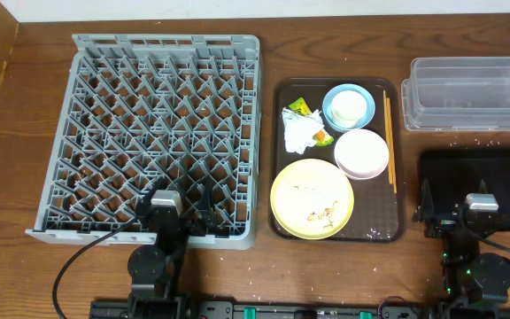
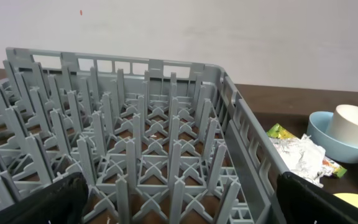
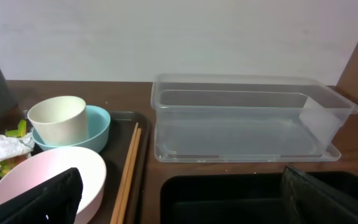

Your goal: Sort waste into correct bins and load items into the dishwasher

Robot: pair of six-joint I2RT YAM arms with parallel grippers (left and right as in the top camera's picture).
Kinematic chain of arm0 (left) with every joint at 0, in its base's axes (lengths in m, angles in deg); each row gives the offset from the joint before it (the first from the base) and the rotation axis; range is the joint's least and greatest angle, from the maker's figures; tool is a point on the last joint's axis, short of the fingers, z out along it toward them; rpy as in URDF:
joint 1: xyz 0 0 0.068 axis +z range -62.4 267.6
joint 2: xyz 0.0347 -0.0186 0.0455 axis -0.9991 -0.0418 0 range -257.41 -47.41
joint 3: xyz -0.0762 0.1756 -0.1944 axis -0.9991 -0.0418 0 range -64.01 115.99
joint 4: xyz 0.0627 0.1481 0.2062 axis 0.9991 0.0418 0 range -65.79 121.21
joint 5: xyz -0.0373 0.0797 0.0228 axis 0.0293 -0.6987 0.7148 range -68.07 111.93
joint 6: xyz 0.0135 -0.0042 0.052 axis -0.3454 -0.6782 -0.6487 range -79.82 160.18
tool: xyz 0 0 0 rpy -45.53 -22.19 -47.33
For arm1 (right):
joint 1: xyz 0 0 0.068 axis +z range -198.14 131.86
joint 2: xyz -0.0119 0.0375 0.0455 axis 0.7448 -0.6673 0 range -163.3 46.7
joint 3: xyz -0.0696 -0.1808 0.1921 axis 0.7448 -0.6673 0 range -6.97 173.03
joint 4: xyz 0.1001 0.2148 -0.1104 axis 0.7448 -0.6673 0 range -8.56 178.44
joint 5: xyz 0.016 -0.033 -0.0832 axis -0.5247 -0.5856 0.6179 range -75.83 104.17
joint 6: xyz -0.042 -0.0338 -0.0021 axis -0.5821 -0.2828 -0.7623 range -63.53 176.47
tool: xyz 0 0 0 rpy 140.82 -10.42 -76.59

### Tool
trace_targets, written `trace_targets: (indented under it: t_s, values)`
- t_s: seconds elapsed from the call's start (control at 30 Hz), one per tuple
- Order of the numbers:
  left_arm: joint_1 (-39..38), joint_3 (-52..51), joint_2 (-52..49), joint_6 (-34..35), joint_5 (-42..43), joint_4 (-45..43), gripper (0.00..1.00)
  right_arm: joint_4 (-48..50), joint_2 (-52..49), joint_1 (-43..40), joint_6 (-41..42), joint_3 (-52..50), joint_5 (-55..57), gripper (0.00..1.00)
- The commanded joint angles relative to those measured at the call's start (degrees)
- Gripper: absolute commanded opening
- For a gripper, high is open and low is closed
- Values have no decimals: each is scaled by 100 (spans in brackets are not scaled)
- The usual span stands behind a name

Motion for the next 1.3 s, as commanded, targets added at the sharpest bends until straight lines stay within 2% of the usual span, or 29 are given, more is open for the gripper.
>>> trace_targets:
  t_s: [0.0, 0.27, 0.33, 0.43, 0.57, 0.7, 0.8, 1.0, 1.27]
  values:
    - [-22, -144, -7, -52, 120, 109, 98, -26, 37, -72, -46, -9, 50, 99]
    - [-22, -144, -7, -52, 120, 109, 98, -26, 37, -72, -46, -9, 50, 99]
    - [-22, -142, -7, -24, 155, -140, 98, -26, 37, -72, -46, -9, 50, 99]
    - [-22, -142, -7, 1097, 1506, -472, 98, -26, 37, -72, -46, -9, 50, 99]
    - [-22, -142, -7, 1377, 2302, -1182, 98, -26, 37, -72, -46, -9, 50, 99]
    - [-22, -142, -7, 1370, 2306, -2146, 98, -26, 37, -72, -46, -9, 50, 99]
    - [-22, -142, -7, 1375, 2308, -2522, 98, -26, 37, -72, -46, -9, 50, 99]
    - [-22, -142, -9, 1707, 2400, -2186, 98, -26, 37, -72, -46, -9, 50, 99]
    - [-22, -96, -46, 2098, 2396, -2170, 98, -26, 37, -72, -46, -9, 50, 99]
